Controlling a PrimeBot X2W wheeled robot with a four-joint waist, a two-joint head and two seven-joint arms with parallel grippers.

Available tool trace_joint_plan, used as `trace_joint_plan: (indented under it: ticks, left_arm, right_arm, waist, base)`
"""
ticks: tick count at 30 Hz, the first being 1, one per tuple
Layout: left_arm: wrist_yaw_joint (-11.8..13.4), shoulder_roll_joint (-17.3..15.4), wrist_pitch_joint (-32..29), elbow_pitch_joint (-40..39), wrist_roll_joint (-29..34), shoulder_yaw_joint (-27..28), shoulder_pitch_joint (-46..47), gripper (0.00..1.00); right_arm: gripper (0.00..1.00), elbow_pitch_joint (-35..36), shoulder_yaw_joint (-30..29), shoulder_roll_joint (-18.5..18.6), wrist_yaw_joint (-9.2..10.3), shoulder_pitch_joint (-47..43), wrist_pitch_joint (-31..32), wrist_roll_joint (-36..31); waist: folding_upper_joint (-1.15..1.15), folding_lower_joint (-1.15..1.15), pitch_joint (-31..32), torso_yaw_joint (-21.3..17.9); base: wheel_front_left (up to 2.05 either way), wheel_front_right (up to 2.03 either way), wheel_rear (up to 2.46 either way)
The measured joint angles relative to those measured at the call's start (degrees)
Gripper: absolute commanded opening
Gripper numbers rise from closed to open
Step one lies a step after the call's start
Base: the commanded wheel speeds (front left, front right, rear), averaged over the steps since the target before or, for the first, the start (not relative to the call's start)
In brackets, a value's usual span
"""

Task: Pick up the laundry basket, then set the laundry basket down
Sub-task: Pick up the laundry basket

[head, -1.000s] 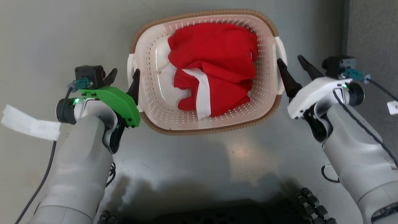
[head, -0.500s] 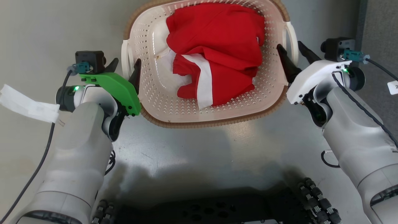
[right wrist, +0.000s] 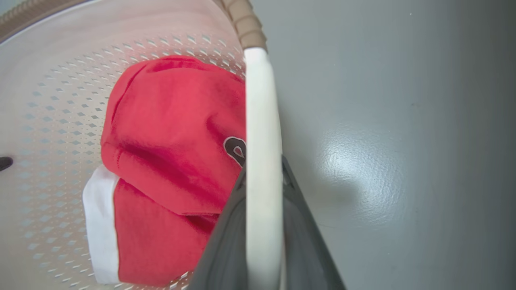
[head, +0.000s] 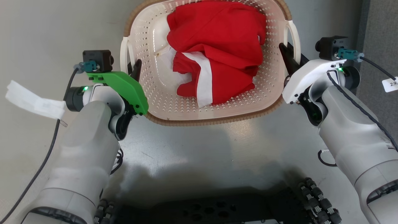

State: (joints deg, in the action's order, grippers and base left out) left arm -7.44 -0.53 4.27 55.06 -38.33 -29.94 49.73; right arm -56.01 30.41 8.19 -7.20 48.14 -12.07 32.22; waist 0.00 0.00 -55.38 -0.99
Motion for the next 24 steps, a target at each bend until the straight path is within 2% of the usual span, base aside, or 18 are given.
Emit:
trace_joint_plan:
  ticks: [12,24]
  left_arm:
    - [0.3,-0.2,0.3,3.6,-2.6,-3.4,0.5,0.00]
    - [0.3,-0.4,-2.8,6.0,-6.8,-5.8,-1.7,0.00]
  right_arm:
    - [0.00,-2.8,2.7,-1.2,0.01,0.2,-0.5,2.3]
    - [0.00,-5.8,6.4,-2.7,0.14,-0.9,1.6,5.6]
  waist:
    - [0.00,0.00,3.1,-0.1]
    - [0.00,0.00,10.4,-1.1]
  base:
    - [0.00,0.00,0.00]
    - [0.00,0.00,0.00]
